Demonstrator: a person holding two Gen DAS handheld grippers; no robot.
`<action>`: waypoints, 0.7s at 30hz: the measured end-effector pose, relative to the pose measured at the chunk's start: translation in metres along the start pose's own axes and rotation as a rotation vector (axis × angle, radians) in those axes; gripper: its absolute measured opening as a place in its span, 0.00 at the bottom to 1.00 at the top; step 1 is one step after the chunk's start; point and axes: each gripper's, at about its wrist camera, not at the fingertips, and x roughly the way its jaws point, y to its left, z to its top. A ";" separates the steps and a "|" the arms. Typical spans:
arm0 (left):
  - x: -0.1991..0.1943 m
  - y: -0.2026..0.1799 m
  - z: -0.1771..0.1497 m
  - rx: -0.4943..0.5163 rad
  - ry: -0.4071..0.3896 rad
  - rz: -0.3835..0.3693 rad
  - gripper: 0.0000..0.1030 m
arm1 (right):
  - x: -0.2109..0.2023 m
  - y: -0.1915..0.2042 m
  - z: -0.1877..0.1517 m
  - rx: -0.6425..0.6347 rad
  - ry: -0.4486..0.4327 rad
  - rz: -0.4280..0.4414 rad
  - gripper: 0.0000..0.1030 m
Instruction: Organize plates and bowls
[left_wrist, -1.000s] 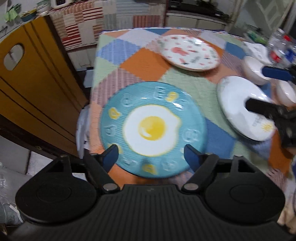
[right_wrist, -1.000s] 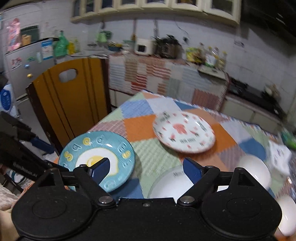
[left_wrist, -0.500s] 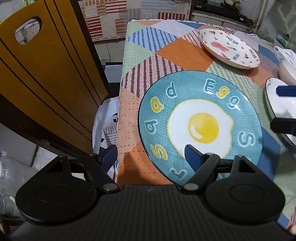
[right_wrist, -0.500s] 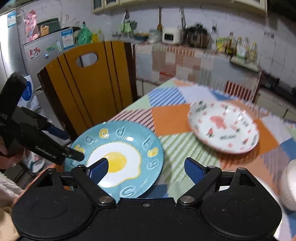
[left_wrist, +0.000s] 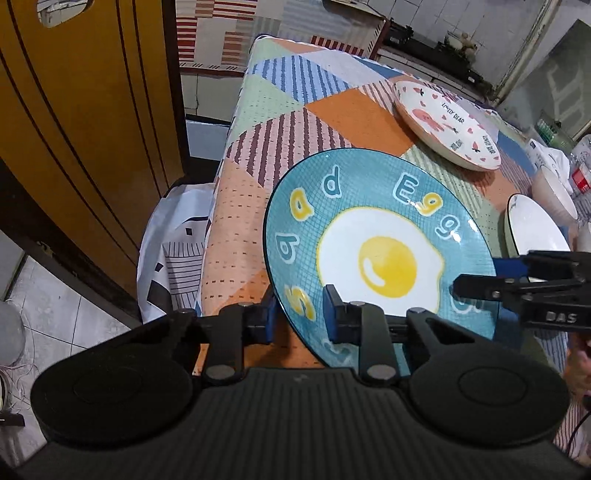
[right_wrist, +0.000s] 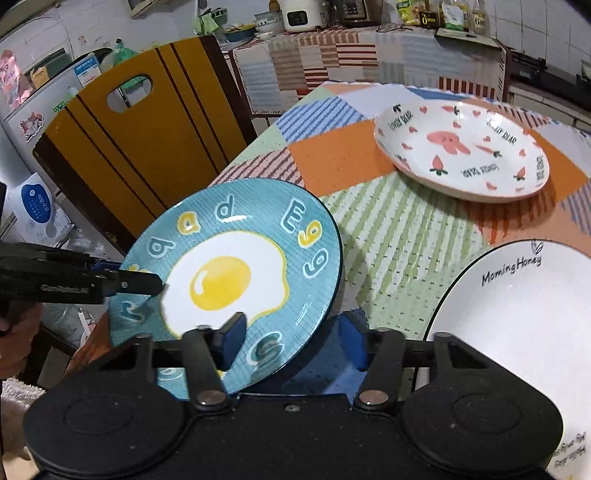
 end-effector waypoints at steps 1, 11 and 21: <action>0.000 0.000 0.000 0.003 -0.005 0.001 0.23 | 0.003 -0.001 0.000 0.003 0.004 0.005 0.39; -0.001 0.001 0.002 -0.050 0.023 -0.011 0.23 | 0.005 -0.005 0.000 -0.001 -0.015 0.020 0.28; -0.026 -0.033 -0.007 -0.008 0.010 0.024 0.24 | -0.017 -0.009 0.006 -0.057 -0.041 0.022 0.26</action>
